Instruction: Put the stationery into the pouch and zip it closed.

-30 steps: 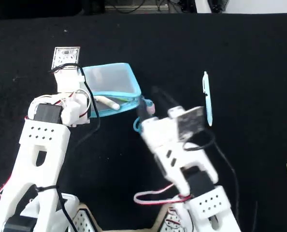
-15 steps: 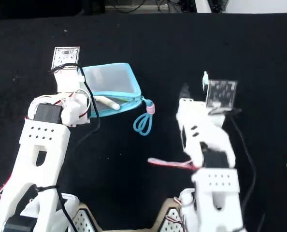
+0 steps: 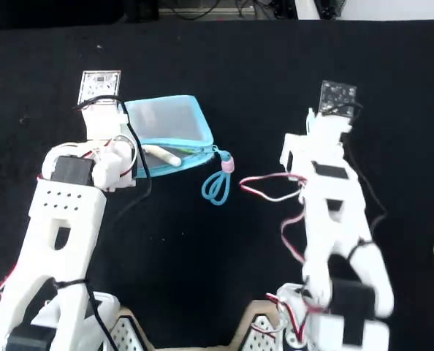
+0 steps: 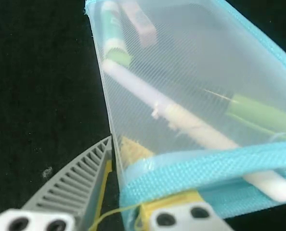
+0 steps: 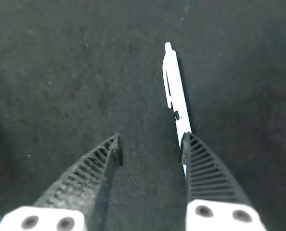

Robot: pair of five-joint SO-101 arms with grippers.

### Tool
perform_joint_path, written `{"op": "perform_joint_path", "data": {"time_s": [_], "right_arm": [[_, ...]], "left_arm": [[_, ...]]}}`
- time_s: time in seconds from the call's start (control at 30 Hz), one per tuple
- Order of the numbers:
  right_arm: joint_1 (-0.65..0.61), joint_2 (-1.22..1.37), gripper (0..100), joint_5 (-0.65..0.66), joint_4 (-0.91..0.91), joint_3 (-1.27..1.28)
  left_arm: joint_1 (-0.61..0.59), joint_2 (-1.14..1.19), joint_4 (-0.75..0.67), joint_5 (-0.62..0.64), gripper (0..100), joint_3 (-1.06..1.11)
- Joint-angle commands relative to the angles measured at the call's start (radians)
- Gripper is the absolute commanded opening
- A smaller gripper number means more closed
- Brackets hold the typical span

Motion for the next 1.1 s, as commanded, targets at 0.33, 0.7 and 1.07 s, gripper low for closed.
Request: {"op": "perform_joint_path", "data": {"time_s": [0.33,0.7,1.07], "right_arm": [[0.061,0.145,19.4,-0.005,-0.029,-0.143],[0.058,0.151,19.4,0.002,-0.031,-0.142],[0.058,0.153,19.4,0.002,-0.031,-0.142]], "left_arm": [[-0.024,0.025,0.227,0.008,3,-0.363],[-0.022,0.377,0.614,-0.054,3,-0.903],[-0.036,0.667,0.666,-0.048,3,-1.073]]}}
